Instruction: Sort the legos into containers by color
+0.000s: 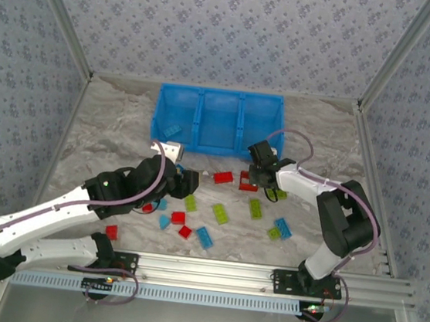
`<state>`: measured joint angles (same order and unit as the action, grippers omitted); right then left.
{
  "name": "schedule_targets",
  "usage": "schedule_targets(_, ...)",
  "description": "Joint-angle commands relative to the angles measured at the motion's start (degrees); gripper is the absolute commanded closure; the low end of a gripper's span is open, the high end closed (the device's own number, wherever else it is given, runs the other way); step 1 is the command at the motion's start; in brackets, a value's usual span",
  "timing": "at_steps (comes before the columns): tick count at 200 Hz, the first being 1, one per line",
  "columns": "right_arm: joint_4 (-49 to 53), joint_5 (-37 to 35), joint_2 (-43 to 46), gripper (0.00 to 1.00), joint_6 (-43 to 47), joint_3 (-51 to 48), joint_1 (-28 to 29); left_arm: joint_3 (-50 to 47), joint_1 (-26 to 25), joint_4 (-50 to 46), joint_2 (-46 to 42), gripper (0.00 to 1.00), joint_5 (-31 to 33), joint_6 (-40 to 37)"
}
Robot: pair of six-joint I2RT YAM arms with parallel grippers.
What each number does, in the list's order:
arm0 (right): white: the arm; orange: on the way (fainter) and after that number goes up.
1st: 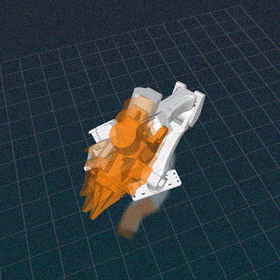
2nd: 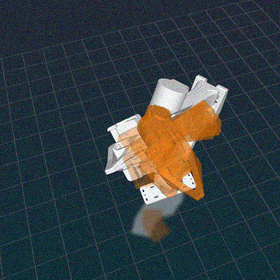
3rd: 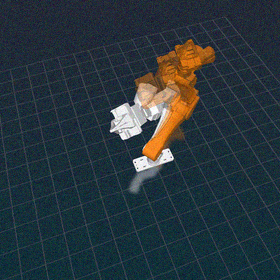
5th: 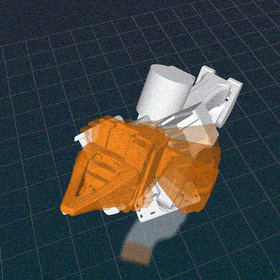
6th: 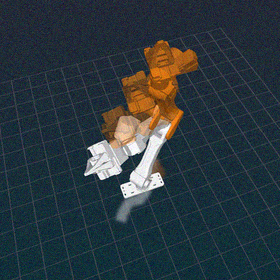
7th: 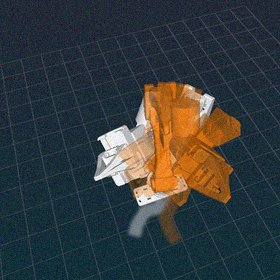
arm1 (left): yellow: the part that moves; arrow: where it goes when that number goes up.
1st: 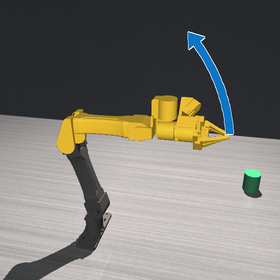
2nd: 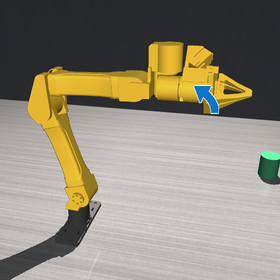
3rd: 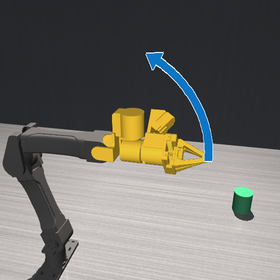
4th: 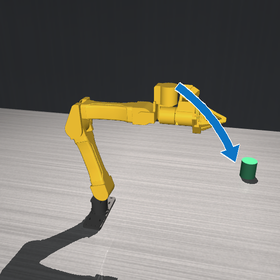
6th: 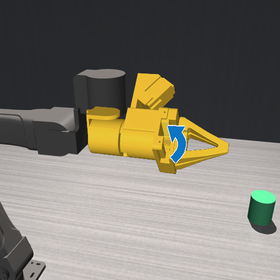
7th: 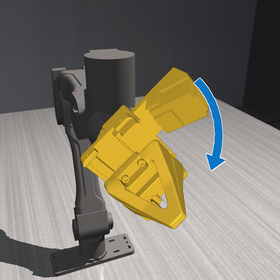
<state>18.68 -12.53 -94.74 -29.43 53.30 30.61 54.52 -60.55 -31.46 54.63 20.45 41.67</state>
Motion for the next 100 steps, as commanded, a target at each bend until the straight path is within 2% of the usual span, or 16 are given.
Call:
schedule_targets(1,-0.7,0.1,-0.7,0.8,-1.9,0.8,-0.3,0.5,-0.7,1.3,-1.0,0.39,2.4,0.2)
schedule_targets(45,-0.1,-1.4,0.3,0.94,-3.4,1.0,0.2,0.9,-0.7,1.4,-0.4,0.39,2.5,-0.5)
schedule_targets(100,9.0,-6.7,9.0,1.0,-2.2,6.3,1.1,3.0,-0.9,2.5,1.4,0.39,2.4,-1.6)
